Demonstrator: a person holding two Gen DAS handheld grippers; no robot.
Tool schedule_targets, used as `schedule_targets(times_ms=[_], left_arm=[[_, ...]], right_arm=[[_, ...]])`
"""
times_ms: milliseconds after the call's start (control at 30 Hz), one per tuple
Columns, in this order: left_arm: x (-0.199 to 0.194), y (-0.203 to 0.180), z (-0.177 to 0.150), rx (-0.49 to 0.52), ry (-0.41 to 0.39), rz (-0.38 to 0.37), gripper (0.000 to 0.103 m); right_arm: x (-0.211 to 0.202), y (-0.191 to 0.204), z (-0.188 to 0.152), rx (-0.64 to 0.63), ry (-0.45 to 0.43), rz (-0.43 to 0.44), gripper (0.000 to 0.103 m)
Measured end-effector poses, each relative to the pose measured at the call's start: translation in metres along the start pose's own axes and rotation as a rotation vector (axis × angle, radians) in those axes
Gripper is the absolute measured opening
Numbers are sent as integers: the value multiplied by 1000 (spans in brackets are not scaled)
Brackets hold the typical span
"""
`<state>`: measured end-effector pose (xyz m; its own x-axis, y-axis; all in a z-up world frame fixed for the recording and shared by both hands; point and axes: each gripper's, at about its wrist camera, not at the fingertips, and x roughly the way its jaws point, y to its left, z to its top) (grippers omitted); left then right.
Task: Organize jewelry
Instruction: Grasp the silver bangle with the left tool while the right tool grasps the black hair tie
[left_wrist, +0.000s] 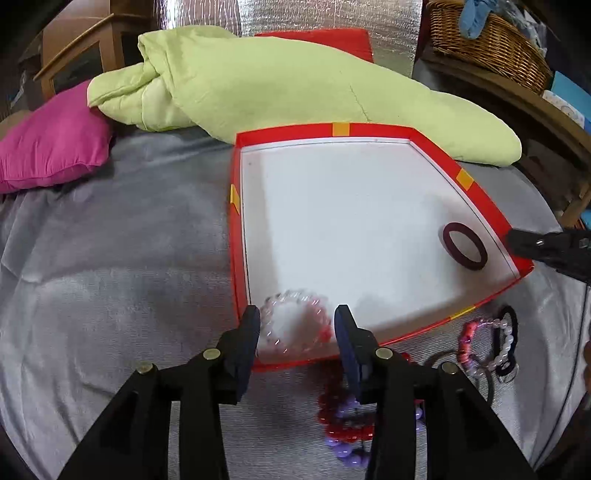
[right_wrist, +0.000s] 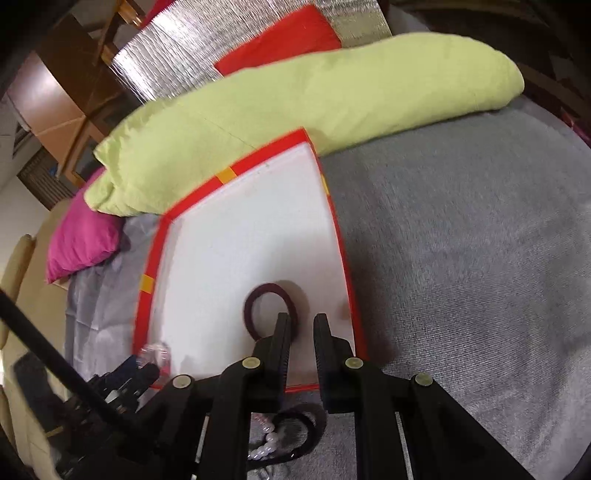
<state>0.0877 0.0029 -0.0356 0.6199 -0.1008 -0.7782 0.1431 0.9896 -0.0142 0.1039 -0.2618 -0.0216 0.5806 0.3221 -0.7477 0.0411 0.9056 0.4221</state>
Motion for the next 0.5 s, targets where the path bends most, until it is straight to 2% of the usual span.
schedule_targets(times_ms=[133,233,300,400,500], left_arm=[[-16,-2,-5,18,-30,20,43],[-34,-4,-12,31,-61,54,43],[-46,-4,-17,22,-81,61,43],[-60,-5,-23,12,-105,24,44],[-70,-16,-32,51,-104,-12,44]], right_arm=[[-21,-9,-6,18,4,80,17],[-31,-12,-12,19,26,108,25],[-36,-12,-15,5,37,109,25],[-42,-17,-24,4,59,116,24],[-38,-19,-33,18,100,121,24]])
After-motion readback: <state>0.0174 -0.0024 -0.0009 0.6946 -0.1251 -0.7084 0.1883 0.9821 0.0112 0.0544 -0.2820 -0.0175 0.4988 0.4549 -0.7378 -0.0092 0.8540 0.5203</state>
